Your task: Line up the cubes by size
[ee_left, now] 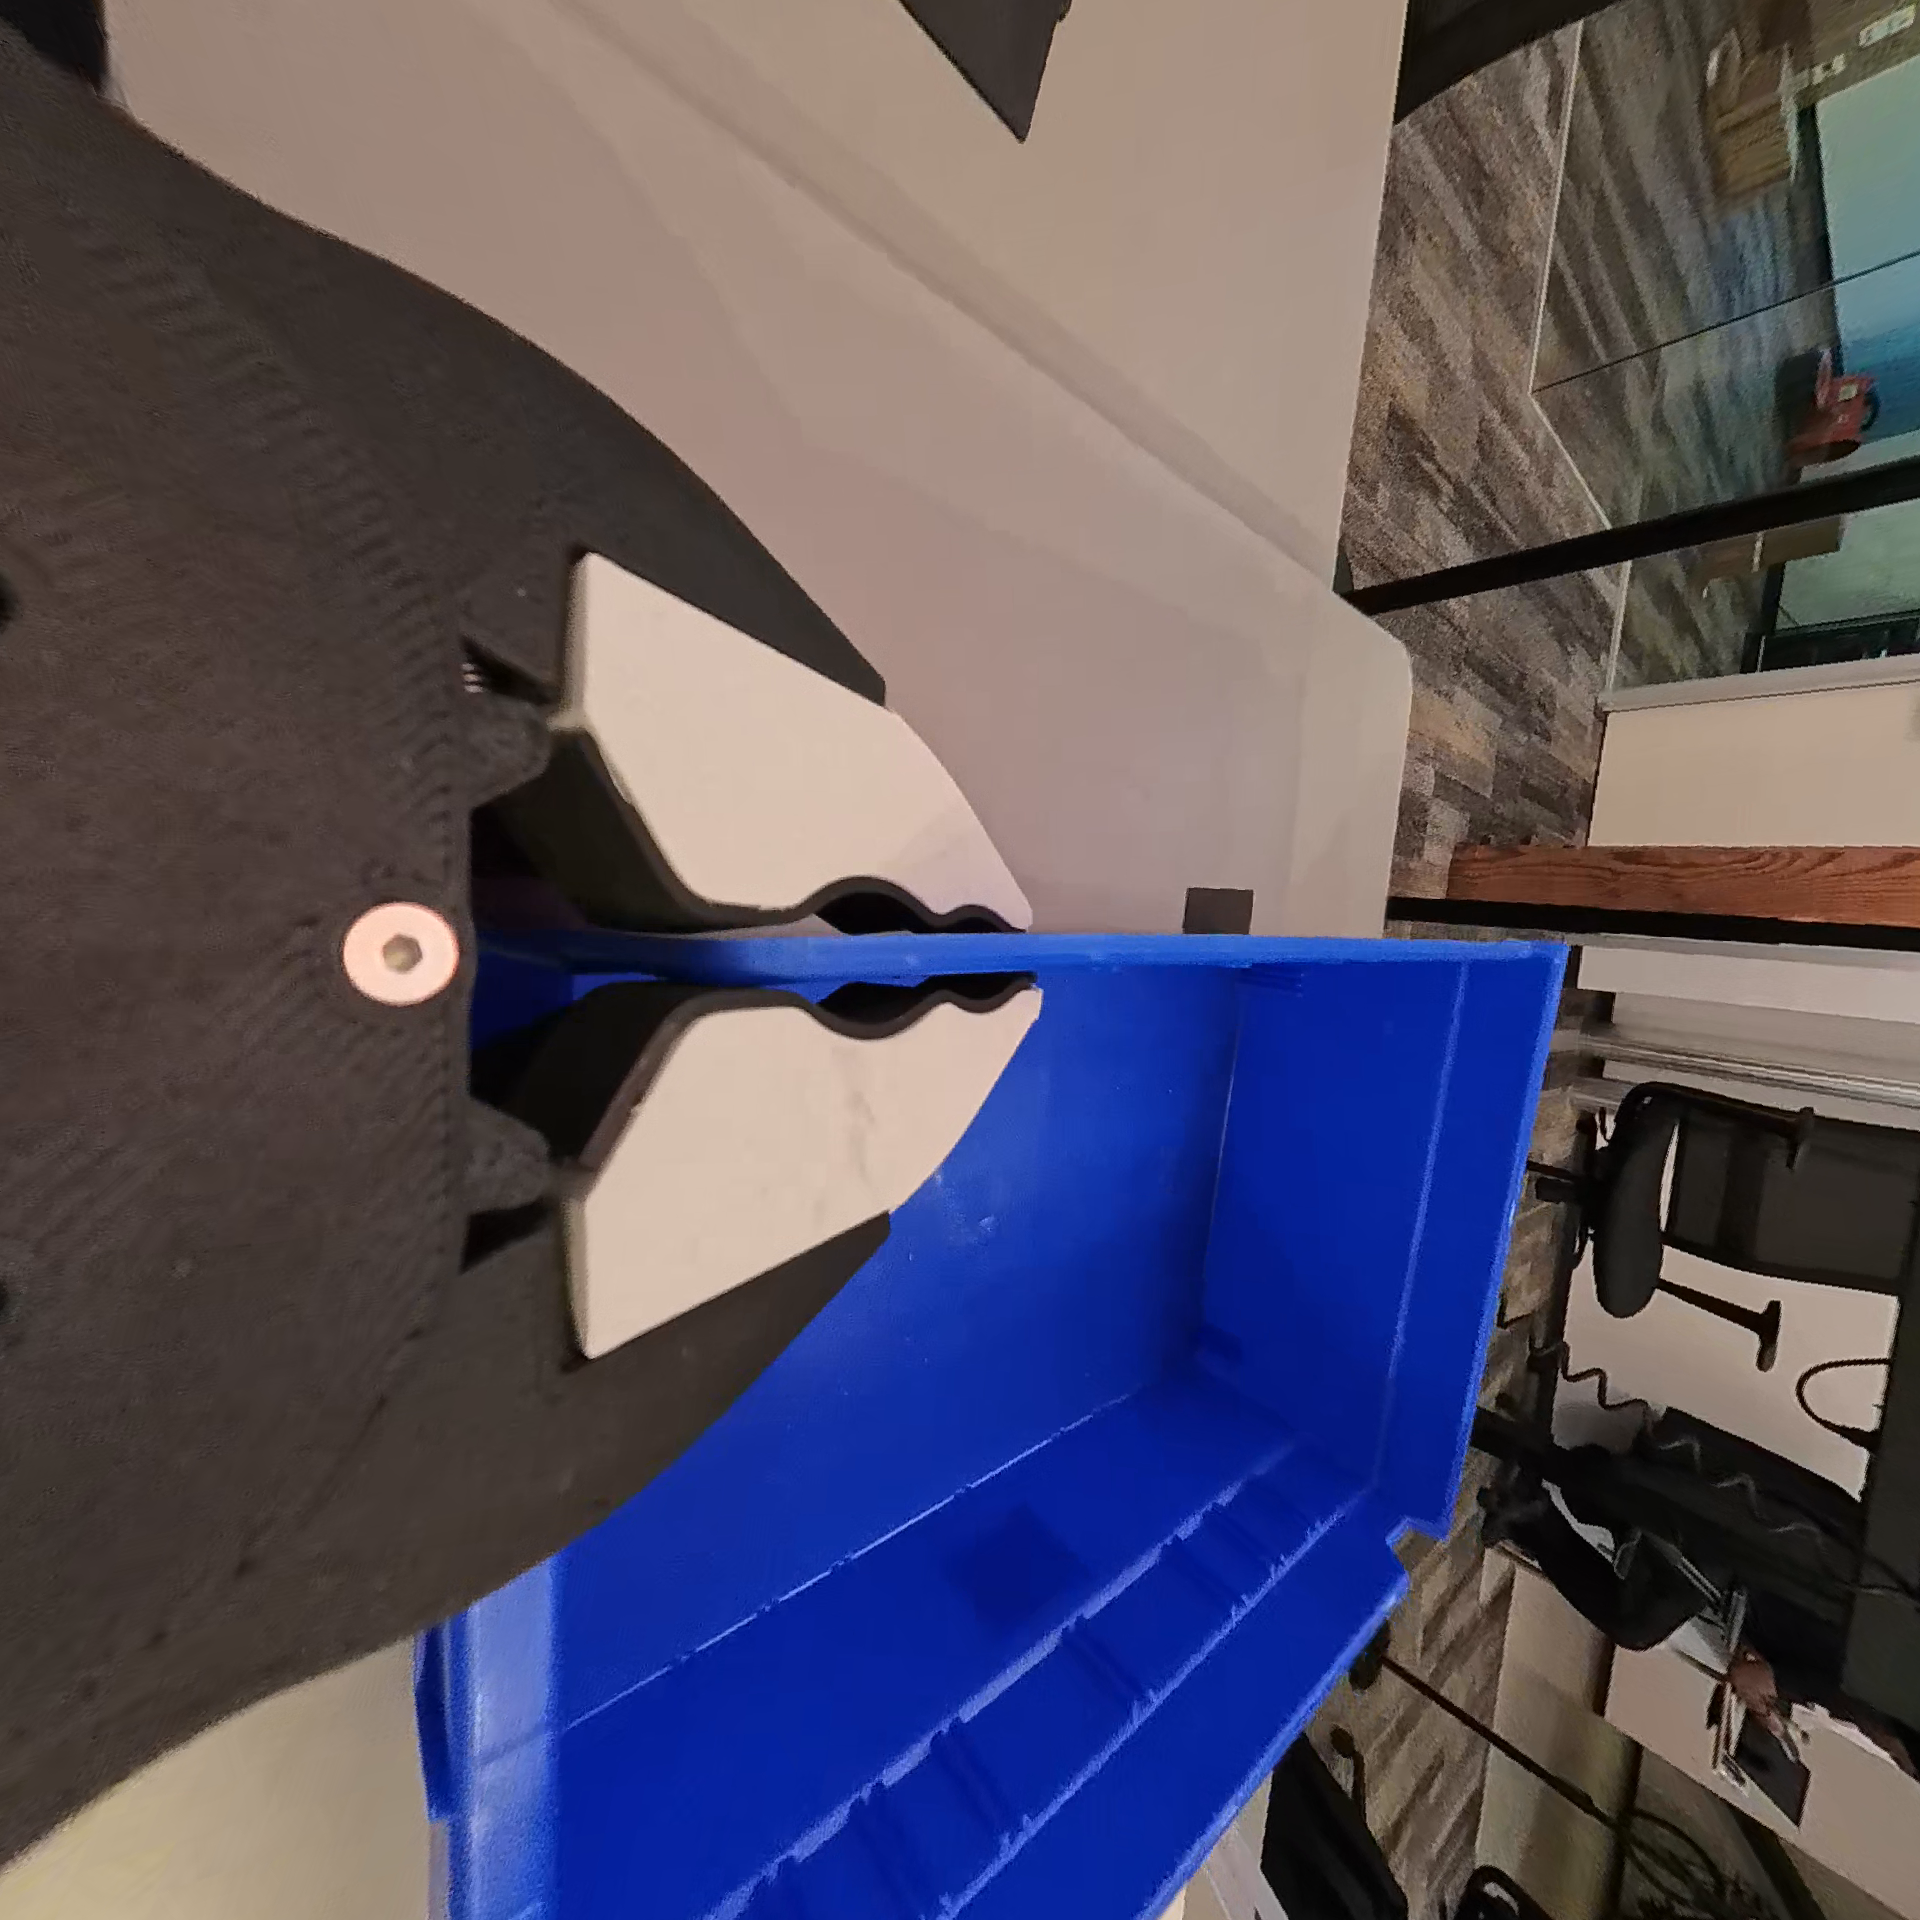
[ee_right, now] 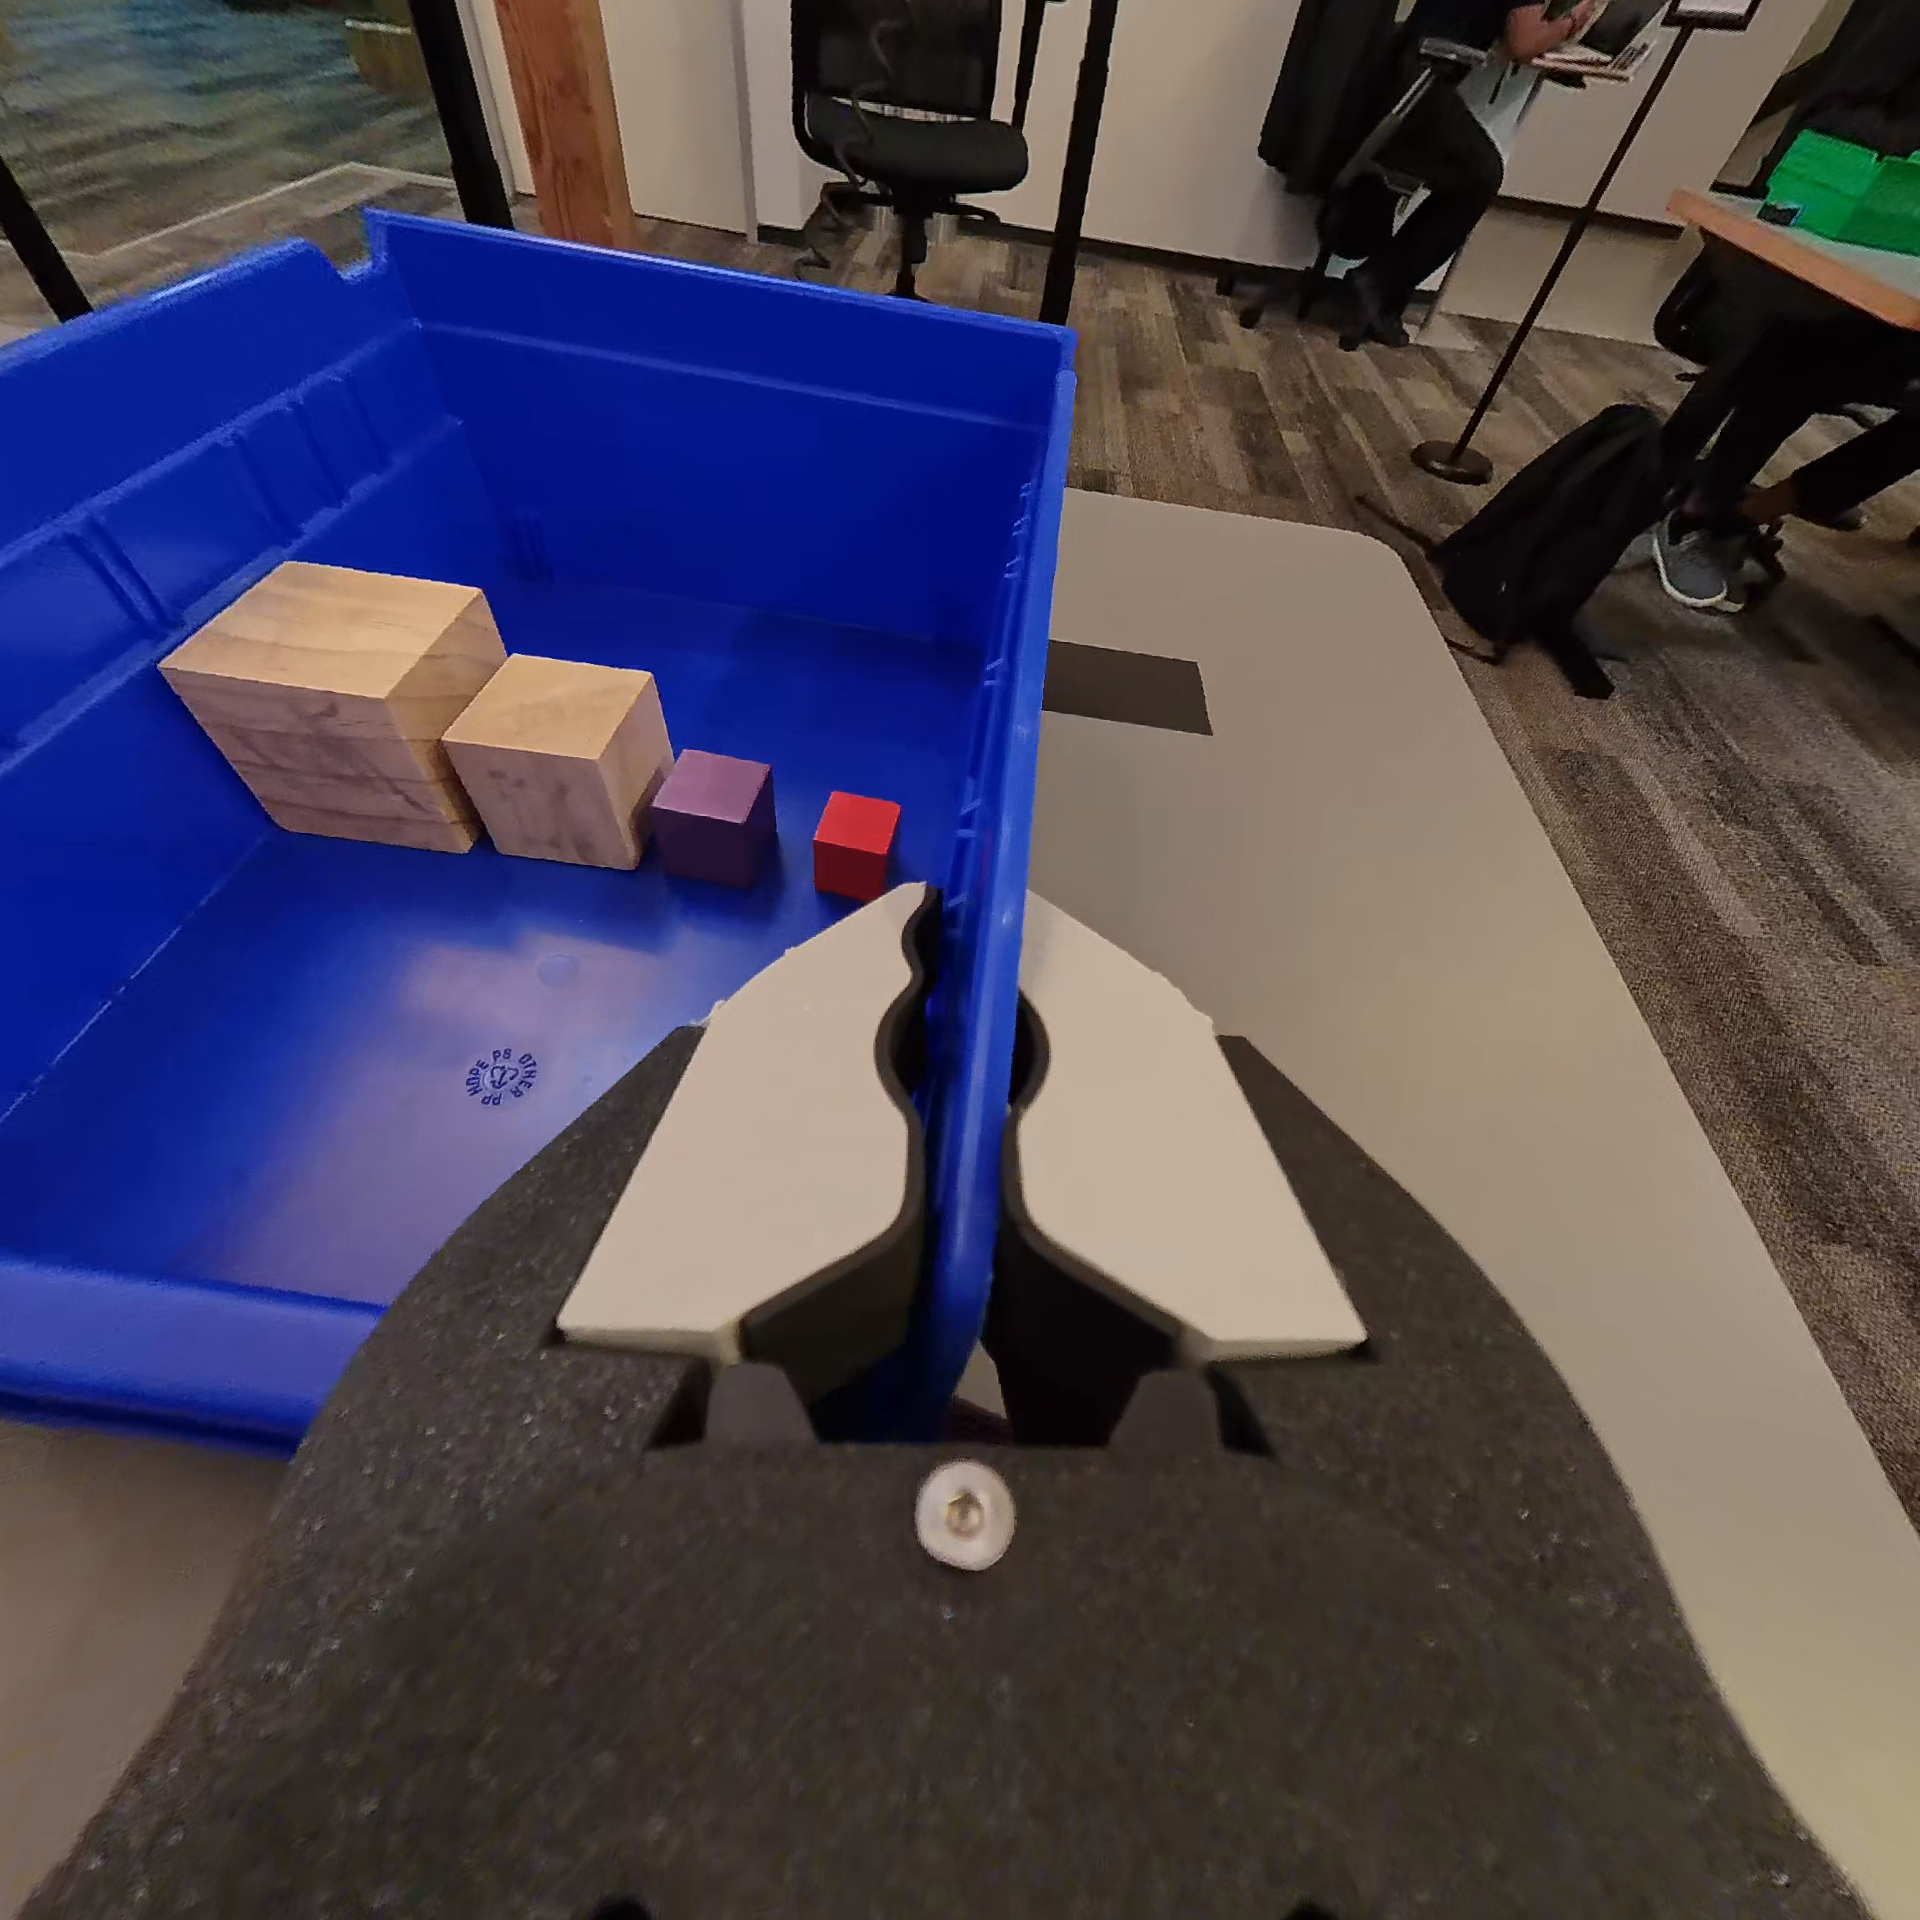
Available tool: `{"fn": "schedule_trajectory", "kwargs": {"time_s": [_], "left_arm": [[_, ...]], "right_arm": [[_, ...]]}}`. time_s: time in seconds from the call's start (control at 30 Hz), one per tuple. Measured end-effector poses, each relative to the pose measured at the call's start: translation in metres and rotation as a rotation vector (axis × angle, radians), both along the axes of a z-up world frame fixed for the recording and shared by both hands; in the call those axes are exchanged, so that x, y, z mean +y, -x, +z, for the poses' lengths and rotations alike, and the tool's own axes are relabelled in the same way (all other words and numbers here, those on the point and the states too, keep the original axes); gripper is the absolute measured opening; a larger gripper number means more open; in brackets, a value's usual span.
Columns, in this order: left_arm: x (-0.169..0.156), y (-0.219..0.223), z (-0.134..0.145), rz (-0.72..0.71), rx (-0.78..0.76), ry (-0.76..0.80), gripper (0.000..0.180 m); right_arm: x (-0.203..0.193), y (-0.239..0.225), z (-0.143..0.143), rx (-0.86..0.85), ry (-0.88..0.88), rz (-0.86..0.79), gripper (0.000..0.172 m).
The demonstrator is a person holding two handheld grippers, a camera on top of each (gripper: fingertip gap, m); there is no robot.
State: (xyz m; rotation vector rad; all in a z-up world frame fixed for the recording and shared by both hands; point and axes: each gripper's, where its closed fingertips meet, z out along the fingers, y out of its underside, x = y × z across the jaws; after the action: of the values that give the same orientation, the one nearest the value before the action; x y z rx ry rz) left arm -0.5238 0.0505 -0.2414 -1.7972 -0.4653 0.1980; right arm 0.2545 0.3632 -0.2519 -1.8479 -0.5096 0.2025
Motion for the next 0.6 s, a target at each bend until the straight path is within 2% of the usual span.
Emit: {"fn": "schedule_trajectory", "kwargs": {"time_s": [0.27, 0.6], "left_arm": [[-0.016, 0.006, 0.016, 0.041, 0.025, -0.041, 0.004], [-0.037, 0.013, 0.029, 0.084, -0.006, -0.125, 0.004]], "right_arm": [[-0.029, 0.001, -0.001, 0.002, 0.008, 0.015, 0.006], [-0.095, 0.013, -0.001, 0.031, 0.027, 0.122, 0.006]]}}
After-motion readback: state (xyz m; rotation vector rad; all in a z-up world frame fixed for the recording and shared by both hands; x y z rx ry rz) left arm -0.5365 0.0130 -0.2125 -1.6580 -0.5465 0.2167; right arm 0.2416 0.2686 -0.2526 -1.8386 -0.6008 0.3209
